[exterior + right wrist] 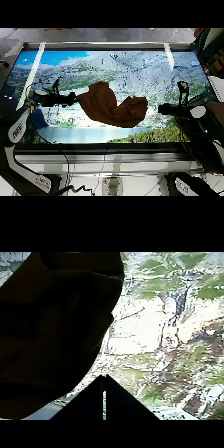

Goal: Fold the clothes and pants, and hang the long-sleeved shirts on hangers.

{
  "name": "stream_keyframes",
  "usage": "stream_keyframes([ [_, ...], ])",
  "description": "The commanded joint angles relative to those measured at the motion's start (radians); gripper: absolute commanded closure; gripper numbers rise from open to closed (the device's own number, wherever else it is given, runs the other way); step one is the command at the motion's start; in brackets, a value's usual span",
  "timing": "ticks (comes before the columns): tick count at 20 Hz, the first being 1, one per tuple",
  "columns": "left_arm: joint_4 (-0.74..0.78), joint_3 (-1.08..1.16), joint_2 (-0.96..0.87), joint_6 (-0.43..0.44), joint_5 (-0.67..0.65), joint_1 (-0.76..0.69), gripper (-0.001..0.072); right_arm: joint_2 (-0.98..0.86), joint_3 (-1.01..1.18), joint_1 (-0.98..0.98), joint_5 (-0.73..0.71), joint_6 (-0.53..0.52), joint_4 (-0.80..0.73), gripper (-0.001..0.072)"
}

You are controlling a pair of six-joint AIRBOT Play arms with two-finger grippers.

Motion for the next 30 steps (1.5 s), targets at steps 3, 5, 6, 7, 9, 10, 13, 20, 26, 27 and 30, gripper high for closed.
stream_keyframes([
  [3, 0.325, 0.02, 0.237, -0.043, 0.027, -0.006, 0.0701, -0.142, 0.0, -0.063, 0.086, -0.071, 0.075, 0.0702],
  [5, 0.391, 0.02, 0.327, -0.055, 0.015, -0.005, 0.07, -0.21, 0.0, -0.071, 0.135, -0.147, 0.241, 0.0664],
  [6, 0.402, 0.02, 0.359, -0.055, 0.012, -0.005, 0.07, -0.243, 0.0, -0.066, 0.139, -0.146, 0.318, 0.0464],
  [7, 0.403, 0.02, 0.381, -0.055, 0.008, -0.006, 0.0699, -0.279, 0.0, -0.056, 0.139, -0.143, 0.387, 0.0311],
  [9, 0.404, 0.02, 0.395, -0.055, 0.0, -0.008, 0.0699, -0.344, 0.0, -0.029, 0.11, -0.144, 0.488, 0.031],
  [10, 0.403, 0.019, 0.395, -0.055, -0.007, -0.01, 0.0699, -0.372, 0.002, -0.017, 0.082, -0.145, 0.534, 0.031],
  [13, 0.404, 0.017, 0.395, -0.055, -0.029, -0.01, 0.0699, -0.442, 0.043, 0.004, 0.011, -0.149, 0.648, 0.0309],
  [20, 0.404, 0.016, 0.395, -0.055, -0.03, -0.01, 0.0698, -0.615, 0.365, 0.061, 0.012, -0.105, 0.541, 0.031],
  [26, 0.404, 0.015, 0.394, -0.055, -0.029, -0.01, 0.0698, -0.791, 0.563, 0.13, 0.136, -0.087, 0.436, 0.033],
  [27, 0.404, 0.015, 0.395, -0.055, -0.029, -0.01, 0.0698, -0.8, 0.575, 0.143, 0.132, -0.086, 0.436, 0.0333],
  [30, 0.404, 0.015, 0.395, -0.054, -0.029, -0.01, 0.0699, -0.806, 0.586, 0.166, 0.101, -0.087, 0.428, 0.0549],
])
